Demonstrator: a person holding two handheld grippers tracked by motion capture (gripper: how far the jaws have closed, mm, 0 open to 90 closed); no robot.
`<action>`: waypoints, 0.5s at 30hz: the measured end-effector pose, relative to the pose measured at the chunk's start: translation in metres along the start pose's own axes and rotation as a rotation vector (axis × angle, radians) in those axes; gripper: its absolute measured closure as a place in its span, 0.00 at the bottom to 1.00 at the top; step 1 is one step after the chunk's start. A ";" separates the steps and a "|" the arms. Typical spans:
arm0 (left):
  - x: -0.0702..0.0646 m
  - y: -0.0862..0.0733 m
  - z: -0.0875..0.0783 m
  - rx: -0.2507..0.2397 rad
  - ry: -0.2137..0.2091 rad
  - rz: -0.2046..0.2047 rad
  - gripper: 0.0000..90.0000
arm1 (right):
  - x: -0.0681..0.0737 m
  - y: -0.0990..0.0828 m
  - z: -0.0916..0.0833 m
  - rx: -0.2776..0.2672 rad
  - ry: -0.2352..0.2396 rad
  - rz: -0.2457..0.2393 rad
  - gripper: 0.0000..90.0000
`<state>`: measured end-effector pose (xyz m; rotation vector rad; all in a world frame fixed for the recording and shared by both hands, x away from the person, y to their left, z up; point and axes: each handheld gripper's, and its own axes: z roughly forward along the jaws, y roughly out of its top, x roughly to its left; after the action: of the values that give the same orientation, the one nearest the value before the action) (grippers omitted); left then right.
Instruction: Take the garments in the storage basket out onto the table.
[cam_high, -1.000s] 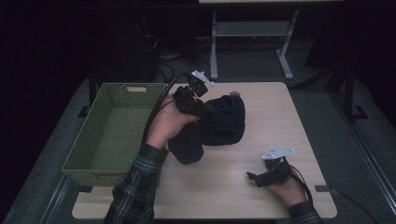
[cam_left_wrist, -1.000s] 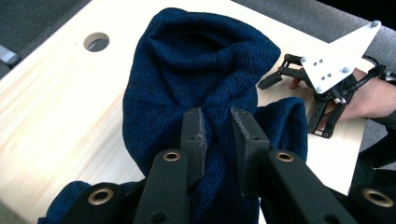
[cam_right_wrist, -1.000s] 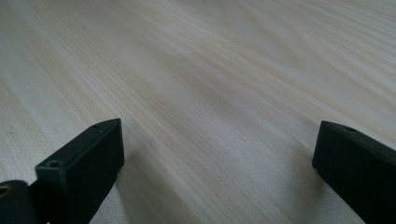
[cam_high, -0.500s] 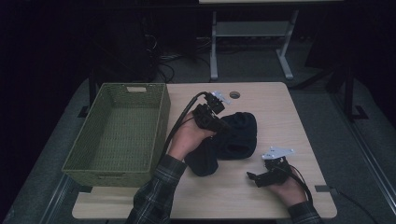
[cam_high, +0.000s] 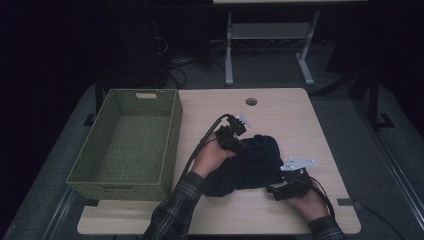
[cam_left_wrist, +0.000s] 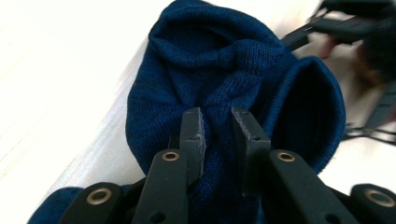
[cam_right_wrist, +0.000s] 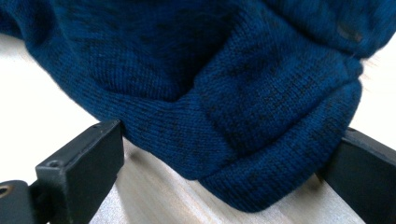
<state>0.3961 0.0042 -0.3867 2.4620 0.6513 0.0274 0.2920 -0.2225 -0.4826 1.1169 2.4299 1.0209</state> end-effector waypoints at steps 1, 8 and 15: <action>0.001 -0.001 0.004 0.004 0.006 0.001 0.84 | 0.000 0.000 0.000 0.000 0.000 0.000 0.02; 0.013 -0.008 0.024 0.032 0.015 -0.009 0.84 | 0.000 0.000 0.000 -0.003 -0.001 -0.002 0.02; 0.021 -0.016 0.038 0.035 0.013 -0.034 0.82 | 0.000 0.000 0.000 0.001 0.000 0.001 0.02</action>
<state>0.4138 0.0051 -0.4301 2.4860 0.7051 0.0185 0.2919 -0.2224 -0.4826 1.1187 2.4302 1.0205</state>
